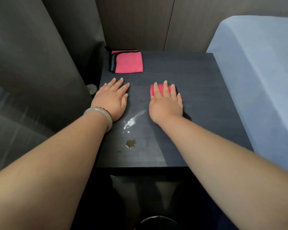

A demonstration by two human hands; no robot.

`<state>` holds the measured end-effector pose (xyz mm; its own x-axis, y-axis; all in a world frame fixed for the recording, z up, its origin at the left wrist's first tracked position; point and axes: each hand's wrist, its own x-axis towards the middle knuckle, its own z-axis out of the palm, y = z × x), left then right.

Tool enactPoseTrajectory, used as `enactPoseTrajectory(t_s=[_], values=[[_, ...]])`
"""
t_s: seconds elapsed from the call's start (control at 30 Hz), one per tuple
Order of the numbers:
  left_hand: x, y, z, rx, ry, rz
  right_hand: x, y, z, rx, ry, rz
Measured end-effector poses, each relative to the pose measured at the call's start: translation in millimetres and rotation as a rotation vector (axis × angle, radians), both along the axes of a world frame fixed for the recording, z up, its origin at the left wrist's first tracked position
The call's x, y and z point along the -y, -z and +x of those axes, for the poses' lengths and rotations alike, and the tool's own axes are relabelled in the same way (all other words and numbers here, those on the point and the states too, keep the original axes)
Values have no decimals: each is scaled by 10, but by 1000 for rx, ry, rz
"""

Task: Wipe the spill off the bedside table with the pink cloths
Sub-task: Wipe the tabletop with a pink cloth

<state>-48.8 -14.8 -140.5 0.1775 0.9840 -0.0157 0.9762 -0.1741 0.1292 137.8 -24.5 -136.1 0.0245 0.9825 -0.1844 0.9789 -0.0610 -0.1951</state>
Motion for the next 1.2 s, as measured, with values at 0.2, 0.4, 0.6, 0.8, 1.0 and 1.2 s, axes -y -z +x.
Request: enactPoseTrajectory(t_s=[0.2,0.4,0.6,0.8,1.0,1.2], values=[[-122,-66,28,-144,111,69,1019,-12,146,-15,-106,61],[-497,-89,161,-42,-28,31,-11,49,125,-10,-23,51],[-610,-16,167,-55,-32,-56,13,34,155,-2,-23,57],[-626,52,159,-15,-29,-10,409,12,139,25,-90,45],[-630,61,150,11,-20,1,-962,-1,-137,34,-61,-43],[-639,62,148,15,-22,7,-321,64,-18,-14,-67,65]])
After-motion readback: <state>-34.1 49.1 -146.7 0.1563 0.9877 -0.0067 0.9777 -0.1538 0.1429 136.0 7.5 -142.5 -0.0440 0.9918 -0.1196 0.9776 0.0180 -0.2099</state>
